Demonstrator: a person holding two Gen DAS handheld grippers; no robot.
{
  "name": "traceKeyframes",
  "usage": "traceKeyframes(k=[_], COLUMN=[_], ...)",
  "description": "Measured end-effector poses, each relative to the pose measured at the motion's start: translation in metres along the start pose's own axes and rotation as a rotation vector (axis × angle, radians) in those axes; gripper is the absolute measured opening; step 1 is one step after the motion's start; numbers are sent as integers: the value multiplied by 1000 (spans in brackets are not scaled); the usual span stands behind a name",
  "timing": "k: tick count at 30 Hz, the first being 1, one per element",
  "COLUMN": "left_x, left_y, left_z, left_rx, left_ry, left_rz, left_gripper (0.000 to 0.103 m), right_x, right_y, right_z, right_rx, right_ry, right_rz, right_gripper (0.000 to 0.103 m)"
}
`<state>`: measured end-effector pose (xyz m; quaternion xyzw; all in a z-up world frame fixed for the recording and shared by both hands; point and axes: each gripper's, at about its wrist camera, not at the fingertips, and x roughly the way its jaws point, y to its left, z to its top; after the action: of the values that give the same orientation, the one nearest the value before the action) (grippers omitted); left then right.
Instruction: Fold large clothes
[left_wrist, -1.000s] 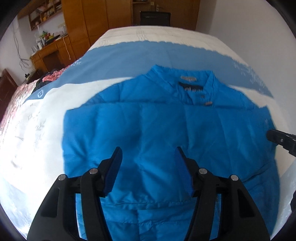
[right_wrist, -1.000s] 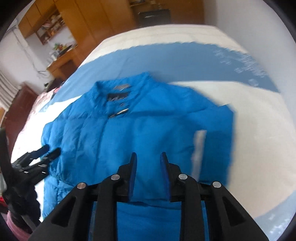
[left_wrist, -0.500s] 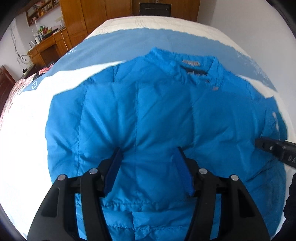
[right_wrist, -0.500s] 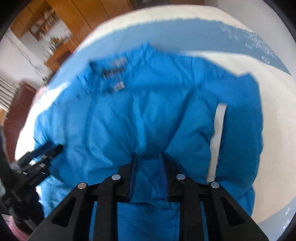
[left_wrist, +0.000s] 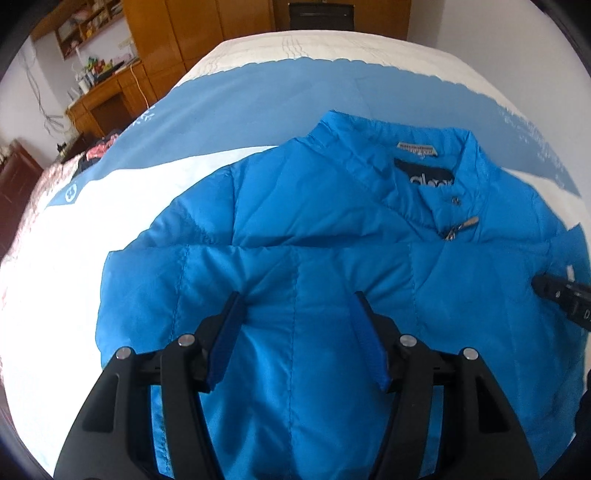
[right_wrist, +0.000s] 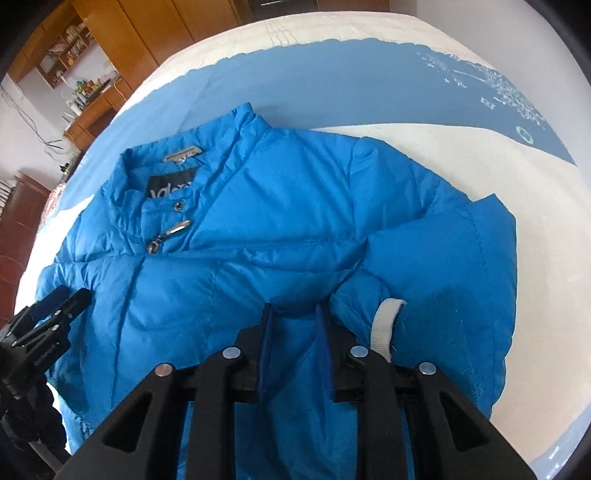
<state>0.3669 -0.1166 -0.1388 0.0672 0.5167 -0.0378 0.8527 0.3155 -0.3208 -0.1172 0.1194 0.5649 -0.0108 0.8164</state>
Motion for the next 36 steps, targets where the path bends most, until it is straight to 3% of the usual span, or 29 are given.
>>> traceKeyframes(k=[5,9,12,14,18,23,25,31,36], left_x=[-3,-34,-65,-89,-113,-126,-130,-134,-126], left_y=[4,16,25,40,79,115,121,110,100], left_z=[-1,-16,-42,-74,-140,-227,-251,-288,-298], left_rx=[-25,-73,-20,15,6,-132,-187,-231,-231], left_ry=[-3,-24,-46,-55,31,203,245,307,337], left_rz=[-11,-70,-72,-66,-42,-56,-85,-229,-237], left_gripper=[59,59,65,71,77,77,77,77,77], right_x=[-2,-33,-70,-96,-123,-141,-145,-151,-134], right_y=[-1,3,0,-12,-41,-74,-83,-94,-98], right_z=[1,-13,-46,-77,-135,-205,-230,-281,-306], right_rx=[5,-9,-64,-78,-56,4,33,46,58], right_ry=[8,-33,-67,-82,-56,35,82,163,223], right_rz=[-1,61,120,136,121,73,93,148,155], right_gripper=[22,26,31,44,47,51,52,61,63])
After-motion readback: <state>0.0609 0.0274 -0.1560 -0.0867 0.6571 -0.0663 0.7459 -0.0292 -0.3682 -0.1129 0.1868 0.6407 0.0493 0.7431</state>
